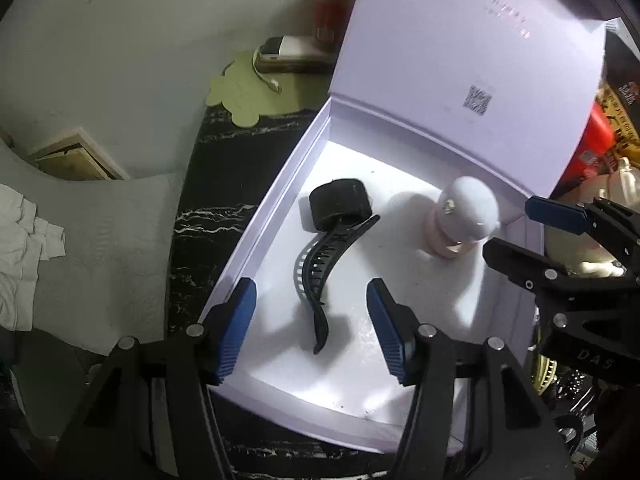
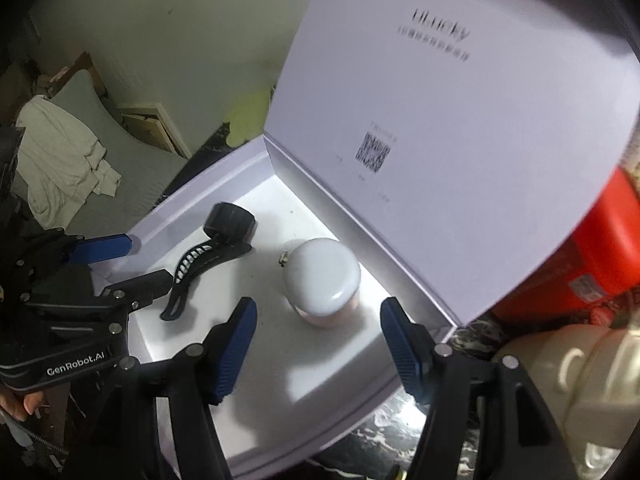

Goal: Organize objects
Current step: 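Withdraw both open tools from the box back over the table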

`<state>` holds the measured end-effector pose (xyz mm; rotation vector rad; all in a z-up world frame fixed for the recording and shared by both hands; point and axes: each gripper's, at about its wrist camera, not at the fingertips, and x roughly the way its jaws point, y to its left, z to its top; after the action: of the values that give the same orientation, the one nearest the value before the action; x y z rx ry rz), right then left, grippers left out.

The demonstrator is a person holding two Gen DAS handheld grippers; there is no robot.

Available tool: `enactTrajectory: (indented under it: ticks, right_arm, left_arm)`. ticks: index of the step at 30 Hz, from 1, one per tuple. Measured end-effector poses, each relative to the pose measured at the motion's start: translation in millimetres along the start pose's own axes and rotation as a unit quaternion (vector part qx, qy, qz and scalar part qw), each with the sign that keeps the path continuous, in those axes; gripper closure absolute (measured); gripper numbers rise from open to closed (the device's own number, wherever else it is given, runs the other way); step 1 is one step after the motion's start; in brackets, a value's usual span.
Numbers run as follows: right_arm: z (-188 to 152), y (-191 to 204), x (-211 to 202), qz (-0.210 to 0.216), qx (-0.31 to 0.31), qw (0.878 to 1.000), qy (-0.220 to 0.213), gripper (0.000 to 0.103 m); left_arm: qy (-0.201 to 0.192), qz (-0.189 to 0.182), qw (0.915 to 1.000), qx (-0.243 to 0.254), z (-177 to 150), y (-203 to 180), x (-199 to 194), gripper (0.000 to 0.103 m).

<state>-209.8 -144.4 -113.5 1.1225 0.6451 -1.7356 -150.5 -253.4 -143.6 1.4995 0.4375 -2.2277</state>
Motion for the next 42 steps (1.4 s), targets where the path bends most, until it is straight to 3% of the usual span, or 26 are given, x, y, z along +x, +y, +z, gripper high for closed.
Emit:
enactTrajectory:
  ticks: [5, 22, 42]
  right_arm:
    - [-2, -3, -28, -0.010, 0.008, 1.000, -0.013, 0.038]
    - [-21, 3, -128, -0.028, 0.015, 0.997, -0.064, 0.034]
    - [-75, 3, -211, -0.051, 0.030, 0.993, -0.106, 0.031]
  left_arm:
    - [-0.012, 0.026, 0.9994, 0.018, 3, -7, -20, 0.047]
    - [-0.077, 0.033, 0.9962, 0.024, -15, -25, -124, 0.045]
    - [-0.123, 0.022, 0.9900, 0.065, -54, -71, -195, 0.028]
